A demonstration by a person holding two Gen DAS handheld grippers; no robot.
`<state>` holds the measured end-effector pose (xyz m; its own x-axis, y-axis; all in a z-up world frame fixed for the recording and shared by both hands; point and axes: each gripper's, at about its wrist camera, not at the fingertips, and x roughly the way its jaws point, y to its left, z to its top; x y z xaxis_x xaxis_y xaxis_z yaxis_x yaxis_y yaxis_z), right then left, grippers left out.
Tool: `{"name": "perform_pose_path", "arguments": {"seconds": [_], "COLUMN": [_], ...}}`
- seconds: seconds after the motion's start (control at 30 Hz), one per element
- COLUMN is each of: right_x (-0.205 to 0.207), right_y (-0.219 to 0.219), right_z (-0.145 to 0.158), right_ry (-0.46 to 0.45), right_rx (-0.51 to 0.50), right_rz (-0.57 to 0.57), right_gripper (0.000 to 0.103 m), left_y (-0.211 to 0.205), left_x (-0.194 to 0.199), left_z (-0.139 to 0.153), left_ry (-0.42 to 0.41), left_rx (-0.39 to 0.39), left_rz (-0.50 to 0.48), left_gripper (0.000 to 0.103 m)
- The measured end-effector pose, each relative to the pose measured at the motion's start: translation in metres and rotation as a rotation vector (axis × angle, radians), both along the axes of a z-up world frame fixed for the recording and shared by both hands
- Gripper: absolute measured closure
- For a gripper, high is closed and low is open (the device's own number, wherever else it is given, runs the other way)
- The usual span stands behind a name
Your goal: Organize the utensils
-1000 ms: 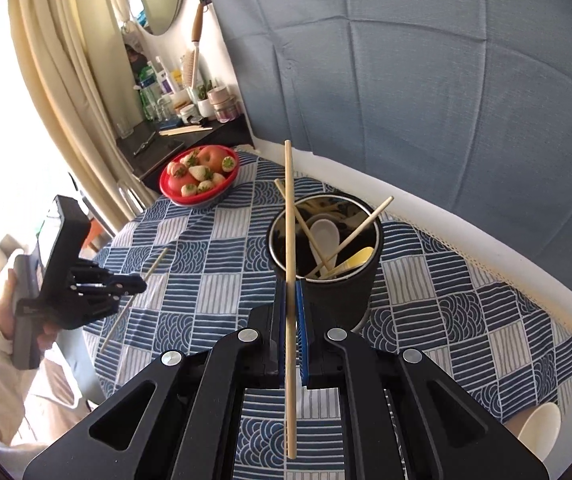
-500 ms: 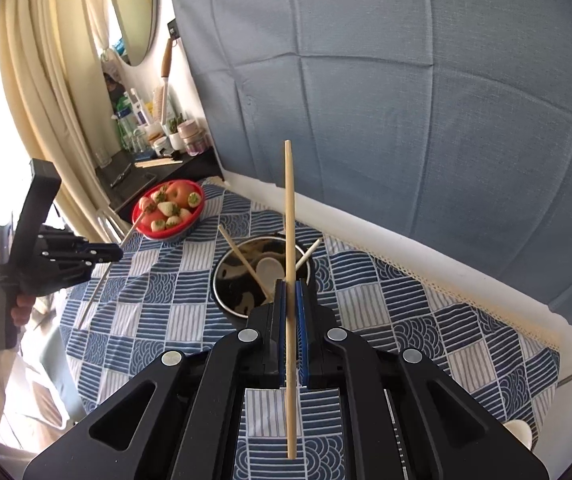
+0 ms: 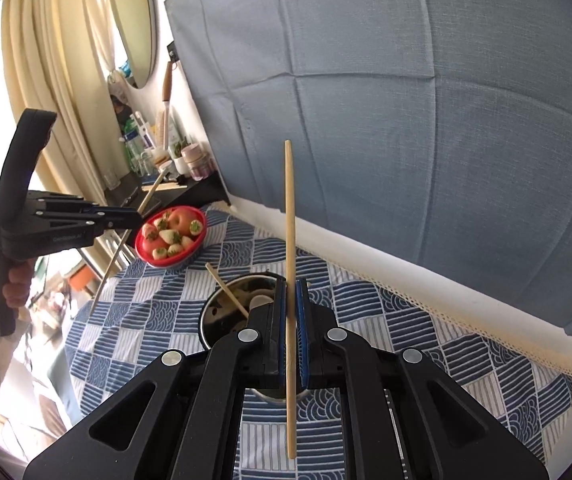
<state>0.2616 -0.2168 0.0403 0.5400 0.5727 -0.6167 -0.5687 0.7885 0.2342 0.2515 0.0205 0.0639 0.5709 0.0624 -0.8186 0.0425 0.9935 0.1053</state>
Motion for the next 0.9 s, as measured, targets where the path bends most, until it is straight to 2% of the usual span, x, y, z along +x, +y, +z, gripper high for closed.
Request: {"name": "perform_pose_path", "arguments": {"seconds": [0.2, 0.33, 0.57, 0.77, 0.9], "right_x": [0.010, 0.021, 0.041, 0.053, 0.058], "right_y": [0.004, 0.000, -0.001, 0.011, 0.019], "right_z": [-0.009, -0.017, -0.032, -0.040, -0.044], "right_ry": [-0.009, 0.011, 0.064, 0.080, 0.070], "right_rx": [0.041, 0.108, 0.222, 0.279, 0.335], "right_rz": [0.036, 0.040, 0.047, 0.071, 0.086], "right_gripper": [0.098, 0.098, 0.098, 0.098, 0.098], "left_y": [-0.022, -0.031, -0.046, -0.046, -0.044], "left_x": [0.022, 0.035, 0.049, 0.050, 0.047], "left_z": [0.002, 0.003, -0.002, -0.011, -0.018], "left_ry": [-0.049, -0.095, -0.172, -0.232, -0.289], "left_rx": [-0.033, -0.119, -0.208, -0.270, -0.266], "left_rz": [-0.055, -0.083, -0.131, -0.128, -0.103], "left_gripper": [0.098, 0.098, 0.098, 0.098, 0.098]}}
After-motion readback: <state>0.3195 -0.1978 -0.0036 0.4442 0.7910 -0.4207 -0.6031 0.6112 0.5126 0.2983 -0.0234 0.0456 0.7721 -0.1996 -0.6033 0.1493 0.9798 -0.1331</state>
